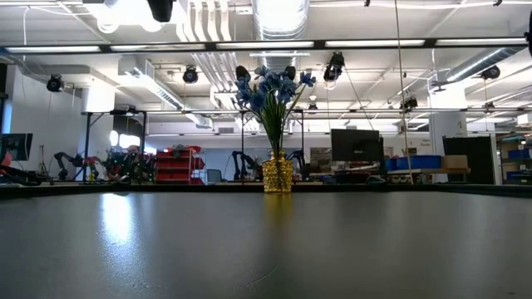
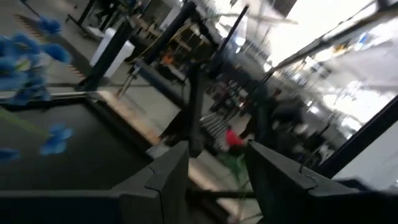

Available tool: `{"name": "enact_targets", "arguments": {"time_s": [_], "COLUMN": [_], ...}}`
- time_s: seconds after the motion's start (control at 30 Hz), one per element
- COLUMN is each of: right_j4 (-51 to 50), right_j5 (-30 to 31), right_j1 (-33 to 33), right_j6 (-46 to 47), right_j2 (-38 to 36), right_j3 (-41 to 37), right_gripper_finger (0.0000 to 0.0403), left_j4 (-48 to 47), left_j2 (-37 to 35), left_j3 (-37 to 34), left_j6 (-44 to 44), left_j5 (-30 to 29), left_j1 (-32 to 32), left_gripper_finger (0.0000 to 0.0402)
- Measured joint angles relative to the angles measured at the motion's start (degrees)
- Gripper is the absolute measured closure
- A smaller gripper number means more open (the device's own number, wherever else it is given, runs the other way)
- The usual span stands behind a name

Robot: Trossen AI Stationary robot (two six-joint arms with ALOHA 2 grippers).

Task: Sort flowers into vase by color
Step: Return to Home Position

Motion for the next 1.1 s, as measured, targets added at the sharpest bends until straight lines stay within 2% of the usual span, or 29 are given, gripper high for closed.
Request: {"name": "enact_targets", "arguments": {"time_s": [0.13, 0.27, 0.3, 0.4, 0.47, 0.57, 0.7, 0.8, 0.9, 1.1], "right_j4": [-3.3, -7.0, -7.5, -6.1, -3.5, 1.4, 8.1, 12.6, 12.6, 12.9], "right_j5": [1.4, 14.4, 16.3, 17.2, 14.7, 5.5, -2.1, -2.7, -3.0, -1.5], "right_j1": [-0.1, -0.7, -1.7, -8.1, -14.2, -24.0, -34.6, -41.0, -46.9, -52.9], "right_j6": [1.4, 0.8, 0.4, -2.2, -3.7, -6.1, -15.1, -22.1, -25.0, -26.5], "right_j2": [2.0, 3.0, 3.1, 3.7, 4.5, 7.0, 10.7, 10.4, 8.5, -2.1], "right_j3": [8.0, 14.4, 15.4, 16.9, 16.6, 15.1, 14.6, 14.6, 13.6, 9.4], "right_gripper_finger": [0.0176, 0.0173, 0.0175, 0.0187, 0.02, 0.0225, 0.026, 0.0288, 0.0322, 0.0387], "left_j4": [-7.2, -13.0, -13.4, -13.1, -12.9, -12.7, -12.7, -12.7, -12.8, -14.4], "left_j2": [-4.0, -7.6, -8.3, -10.8, -12.3, -14.5, -17.9, -21.9, -26.6, -32.9], "left_j3": [0.0, -0.8, -1.3, -4.0, -6.0, -8.9, -12.6, -14.9, -16.9, -19.0], "left_j6": [2.1, 3.6, 4.2, 6.7, 7.4, 7.5, 7.9, 9.9, 12.6, 13.7], "left_j5": [0.1, 1.6, 2.1, 5.0, 6.5, 7.8, 7.9, 9.2, 10.9, 9.6], "left_j1": [0.2, 1.4, 1.8, 3.1, 3.9, 4.9, 5.1, 5.1, 5.1, 5.1], "left_gripper_finger": [0.0266, 0.0284, 0.0288, 0.0306, 0.032, 0.034, 0.0369, 0.0393, 0.0397, 0.0391]}}
